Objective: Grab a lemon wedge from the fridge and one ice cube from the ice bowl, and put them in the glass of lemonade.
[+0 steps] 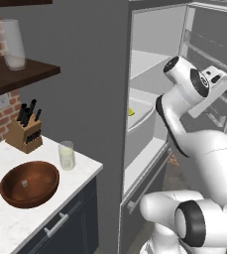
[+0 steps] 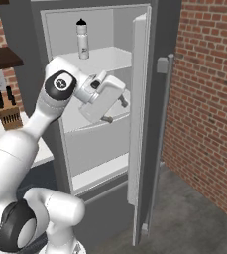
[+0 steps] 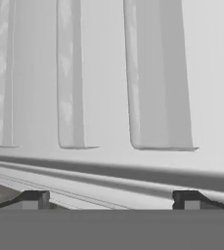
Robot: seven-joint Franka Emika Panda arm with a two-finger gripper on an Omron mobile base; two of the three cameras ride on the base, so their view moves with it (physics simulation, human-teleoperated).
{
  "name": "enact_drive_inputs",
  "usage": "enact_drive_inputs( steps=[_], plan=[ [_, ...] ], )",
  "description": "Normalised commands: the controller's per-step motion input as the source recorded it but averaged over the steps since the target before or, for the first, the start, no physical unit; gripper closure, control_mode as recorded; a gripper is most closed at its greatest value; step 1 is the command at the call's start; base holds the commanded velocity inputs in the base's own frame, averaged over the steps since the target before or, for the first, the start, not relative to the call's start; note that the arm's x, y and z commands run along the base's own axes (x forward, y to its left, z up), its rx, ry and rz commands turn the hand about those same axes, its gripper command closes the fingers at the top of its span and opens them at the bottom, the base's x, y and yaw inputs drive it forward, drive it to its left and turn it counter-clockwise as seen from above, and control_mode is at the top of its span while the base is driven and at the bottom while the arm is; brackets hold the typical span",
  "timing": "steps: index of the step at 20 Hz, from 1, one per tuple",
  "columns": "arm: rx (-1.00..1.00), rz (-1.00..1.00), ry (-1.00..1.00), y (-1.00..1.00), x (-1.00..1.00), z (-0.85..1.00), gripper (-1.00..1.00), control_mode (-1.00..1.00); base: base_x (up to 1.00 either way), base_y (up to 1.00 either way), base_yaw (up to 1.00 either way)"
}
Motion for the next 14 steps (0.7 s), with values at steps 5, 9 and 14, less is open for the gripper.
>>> enact_drive_inputs(
  steps=[5, 9, 14],
  plan=[
    [-0.02, 0.0, 0.01, 0.08, 0.0, -0.07, -1.0, -1.0, 0.0, 0.0, 0.0],
    [-0.07, -0.01, 0.0, -0.15, 0.05, -0.22, -1.0, -1.0, 0.0, 0.0, 0.0],
    [-0.07, -0.02, -0.01, -0.55, 0.09, -0.28, -1.0, -1.0, 0.0, 0.0, 0.0]
  ],
)
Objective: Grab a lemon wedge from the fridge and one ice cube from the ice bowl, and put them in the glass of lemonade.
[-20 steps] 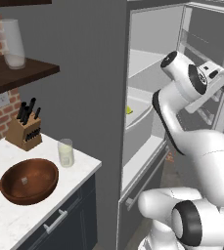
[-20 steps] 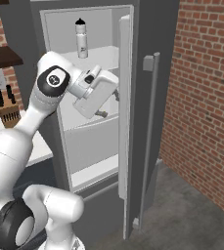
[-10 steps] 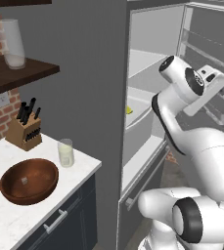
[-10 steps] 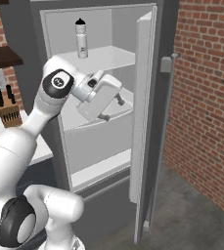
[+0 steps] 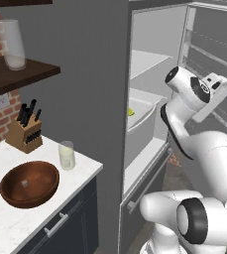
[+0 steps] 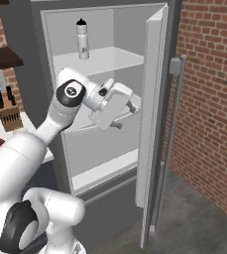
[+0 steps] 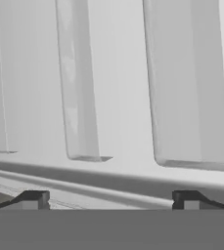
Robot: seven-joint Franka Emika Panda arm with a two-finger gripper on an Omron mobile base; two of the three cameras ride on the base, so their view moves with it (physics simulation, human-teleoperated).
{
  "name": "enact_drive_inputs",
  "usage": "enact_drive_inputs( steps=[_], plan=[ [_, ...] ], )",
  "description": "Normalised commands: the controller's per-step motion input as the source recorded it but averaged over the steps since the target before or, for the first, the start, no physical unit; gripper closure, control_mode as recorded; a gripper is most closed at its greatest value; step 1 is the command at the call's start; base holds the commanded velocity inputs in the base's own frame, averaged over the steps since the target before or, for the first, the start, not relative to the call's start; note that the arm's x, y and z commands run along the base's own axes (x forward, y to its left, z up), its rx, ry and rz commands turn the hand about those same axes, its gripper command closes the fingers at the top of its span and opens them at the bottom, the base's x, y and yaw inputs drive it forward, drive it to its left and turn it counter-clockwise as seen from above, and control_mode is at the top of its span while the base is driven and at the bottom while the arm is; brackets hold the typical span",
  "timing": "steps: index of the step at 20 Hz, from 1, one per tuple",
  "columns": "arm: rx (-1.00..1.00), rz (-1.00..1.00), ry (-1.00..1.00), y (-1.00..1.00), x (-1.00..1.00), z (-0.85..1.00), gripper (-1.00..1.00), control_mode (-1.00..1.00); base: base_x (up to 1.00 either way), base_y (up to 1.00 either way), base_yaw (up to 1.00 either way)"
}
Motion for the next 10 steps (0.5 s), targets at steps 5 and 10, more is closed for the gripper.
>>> enact_drive_inputs(
  steps=[5, 10],
  plan=[
    [-0.04, -0.03, -0.04, -0.82, 0.07, -0.22, -1.0, -1.0, 0.0, 0.0, 0.0],
    [-0.04, -0.02, -0.01, -0.9, 0.08, 0.0, -1.0, -1.0, 0.0, 0.0, 0.0]
  ],
)
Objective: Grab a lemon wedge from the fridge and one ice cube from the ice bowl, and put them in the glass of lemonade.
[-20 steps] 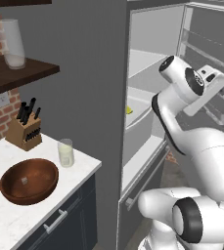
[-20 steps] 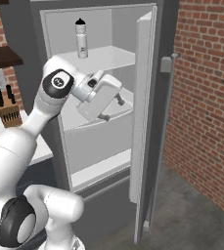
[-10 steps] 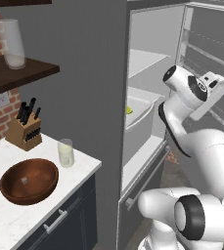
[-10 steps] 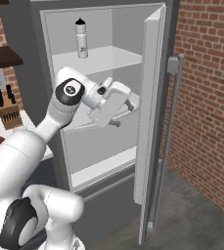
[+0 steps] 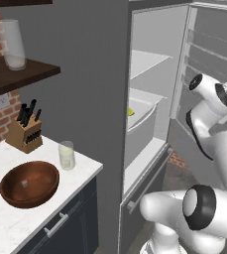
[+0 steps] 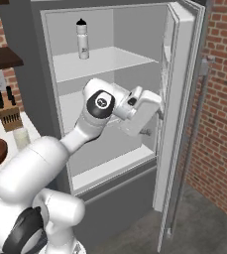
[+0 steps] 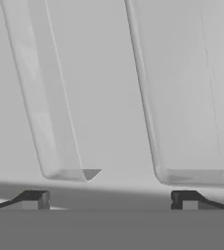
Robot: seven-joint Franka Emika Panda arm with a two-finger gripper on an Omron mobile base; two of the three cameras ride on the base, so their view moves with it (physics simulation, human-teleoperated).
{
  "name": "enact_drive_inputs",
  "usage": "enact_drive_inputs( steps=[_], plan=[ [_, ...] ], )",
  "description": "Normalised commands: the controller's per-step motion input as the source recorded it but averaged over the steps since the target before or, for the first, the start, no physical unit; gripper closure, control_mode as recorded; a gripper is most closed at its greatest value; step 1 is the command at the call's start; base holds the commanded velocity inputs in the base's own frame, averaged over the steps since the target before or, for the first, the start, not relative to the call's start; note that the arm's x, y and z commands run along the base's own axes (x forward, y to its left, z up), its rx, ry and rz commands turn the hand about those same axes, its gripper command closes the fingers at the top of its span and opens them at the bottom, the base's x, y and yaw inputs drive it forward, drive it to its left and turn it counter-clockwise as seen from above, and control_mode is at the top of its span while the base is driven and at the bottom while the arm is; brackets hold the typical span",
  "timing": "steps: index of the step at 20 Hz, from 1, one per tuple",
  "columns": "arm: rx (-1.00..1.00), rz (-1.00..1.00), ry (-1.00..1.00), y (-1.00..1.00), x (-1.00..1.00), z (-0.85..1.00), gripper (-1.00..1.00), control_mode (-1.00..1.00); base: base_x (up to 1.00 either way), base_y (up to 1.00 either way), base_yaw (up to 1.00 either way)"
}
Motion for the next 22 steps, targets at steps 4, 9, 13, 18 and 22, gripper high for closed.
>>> enact_drive_inputs(
  steps=[4, 9, 13, 18, 22],
  plan=[
    [-0.04, 0.0, 0.0, -1.0, 0.19, 0.0, -1.0, -1.0, 0.0, 0.0, 0.0],
    [-0.01, 0.0, -0.01, -1.0, 0.36, -0.02, -1.0, -1.0, 0.0, 0.0, 0.0],
    [0.0, 0.0, 0.0, -1.0, 0.51, -0.09, -1.0, -1.0, 0.0, 0.0, 0.0],
    [0.0, 0.0, -0.04, -0.54, 0.15, 0.11, -1.0, -1.0, 0.0, 0.0, 0.0],
    [0.0, 0.0, -0.09, 0.01, -0.36, 0.45, -1.0, -1.0, 0.0, 0.0, 0.0]
  ],
)
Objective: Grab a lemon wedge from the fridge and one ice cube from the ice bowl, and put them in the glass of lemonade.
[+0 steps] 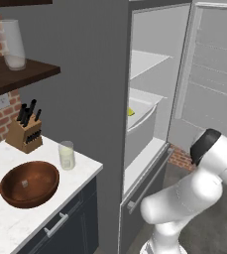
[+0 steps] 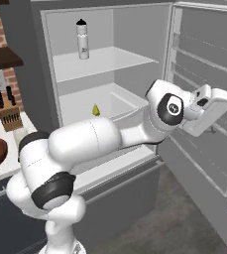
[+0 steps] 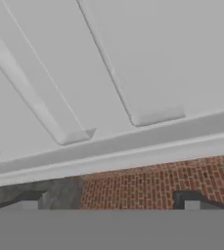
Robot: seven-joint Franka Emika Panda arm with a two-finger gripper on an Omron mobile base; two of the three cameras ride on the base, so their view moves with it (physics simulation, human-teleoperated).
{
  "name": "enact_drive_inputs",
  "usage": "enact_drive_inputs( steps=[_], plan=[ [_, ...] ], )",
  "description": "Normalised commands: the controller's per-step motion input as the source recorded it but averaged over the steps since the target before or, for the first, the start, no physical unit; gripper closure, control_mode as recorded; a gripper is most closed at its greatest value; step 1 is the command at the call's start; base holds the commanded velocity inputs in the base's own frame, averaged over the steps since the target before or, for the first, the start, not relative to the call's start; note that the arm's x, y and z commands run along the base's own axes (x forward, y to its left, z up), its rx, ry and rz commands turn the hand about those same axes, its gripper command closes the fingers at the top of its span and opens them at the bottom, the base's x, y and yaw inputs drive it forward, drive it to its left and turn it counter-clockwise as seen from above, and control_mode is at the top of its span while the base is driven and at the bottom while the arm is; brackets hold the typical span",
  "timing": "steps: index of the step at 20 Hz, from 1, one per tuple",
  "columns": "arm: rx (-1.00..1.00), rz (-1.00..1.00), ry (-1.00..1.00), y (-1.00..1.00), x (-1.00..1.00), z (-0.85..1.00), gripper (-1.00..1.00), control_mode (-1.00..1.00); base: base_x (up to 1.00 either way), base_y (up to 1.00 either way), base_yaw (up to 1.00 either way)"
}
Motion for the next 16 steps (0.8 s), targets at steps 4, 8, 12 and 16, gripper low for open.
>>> enact_drive_inputs(
  steps=[4, 8, 12, 16],
  plan=[
    [-0.01, 0.0, -0.08, 0.22, -0.4, 0.4, -1.0, -1.0, 0.0, 0.0, 0.0],
    [-0.01, 0.0, -0.09, 0.53, -0.59, 0.24, -1.0, -1.0, 0.0, 0.0, 0.0],
    [0.0, 0.01, -0.07, 0.67, -0.43, 0.23, -1.0, -1.0, 0.0, 0.0, 0.0],
    [0.0, 0.04, -0.06, 0.83, -0.17, 0.27, -1.0, -1.0, 0.0, 0.0, 0.0]
  ],
)
